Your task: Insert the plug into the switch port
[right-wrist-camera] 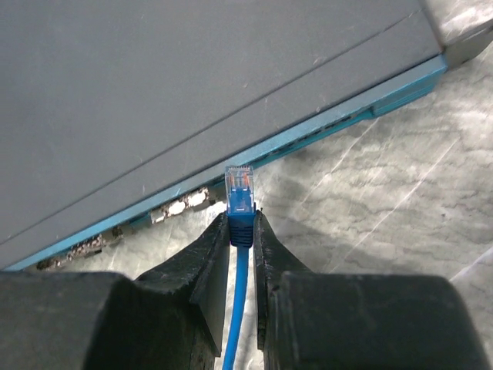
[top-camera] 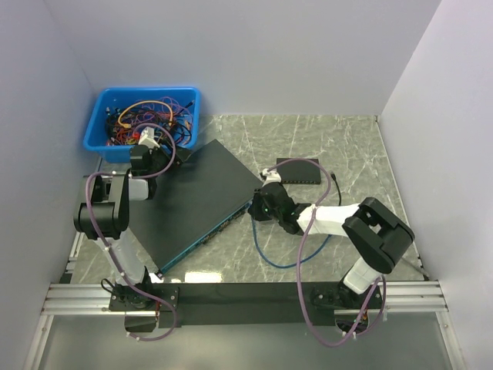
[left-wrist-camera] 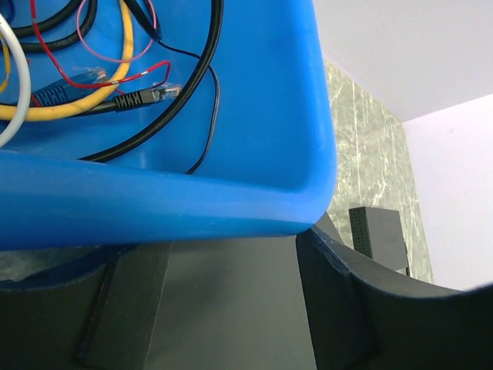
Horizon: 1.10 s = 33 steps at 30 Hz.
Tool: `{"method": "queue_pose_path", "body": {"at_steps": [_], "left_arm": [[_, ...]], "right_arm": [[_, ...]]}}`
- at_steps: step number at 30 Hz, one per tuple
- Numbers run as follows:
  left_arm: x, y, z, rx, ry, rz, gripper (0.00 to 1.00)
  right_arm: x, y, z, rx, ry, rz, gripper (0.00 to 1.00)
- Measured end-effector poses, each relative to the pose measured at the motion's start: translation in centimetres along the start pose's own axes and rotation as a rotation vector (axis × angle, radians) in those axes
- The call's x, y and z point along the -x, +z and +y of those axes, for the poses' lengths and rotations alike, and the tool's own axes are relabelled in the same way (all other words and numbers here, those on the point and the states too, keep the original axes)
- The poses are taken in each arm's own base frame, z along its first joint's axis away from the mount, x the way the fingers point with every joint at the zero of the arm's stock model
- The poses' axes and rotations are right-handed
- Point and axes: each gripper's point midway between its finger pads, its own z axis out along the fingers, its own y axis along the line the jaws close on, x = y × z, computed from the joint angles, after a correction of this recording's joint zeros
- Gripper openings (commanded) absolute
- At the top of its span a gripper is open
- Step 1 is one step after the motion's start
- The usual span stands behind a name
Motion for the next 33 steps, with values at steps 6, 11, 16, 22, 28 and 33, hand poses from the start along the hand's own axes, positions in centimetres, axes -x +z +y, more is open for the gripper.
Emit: {"method": "queue_pose_path", "body": {"at_steps": [6,11,16,22,28,33], "left_arm": [[-0.1,0.0,0.1,0.001,-0.001,0.005,0.69],[-0.4,0.1,0.4,0.005,-0.001,0.011,0.68],[-0.7,0.3,0.8,0.008,-0.002,0.016,0.68],[-0.7,0.3,0.8,0.008,-0.002,0.016,0.68],[-0.7,0.3,0.8,0.007,-0.001,0.015,0.68],[-0.7,0.3,0.8,0.007,0.0,0.015,0.68]], "right_arm": [[-1.3,-0.4,0.0,0.014,0.004,0.053,0.0],[-2.5,-1.3,-0.5,0.015,0.02,0.082,0.0],[-2.8,-1.6,-0.9,0.0,0.011,0.101,0.0],[-0.9,-0.3,0.0,0.003,-0.006,0.101,0.0],[-0.5,0.7,-0.6,-0.019,-0.017,0.138,0.0],[-0.5,0.9,-0.7,-0.025,-0.035,0.175,0.0]]}}
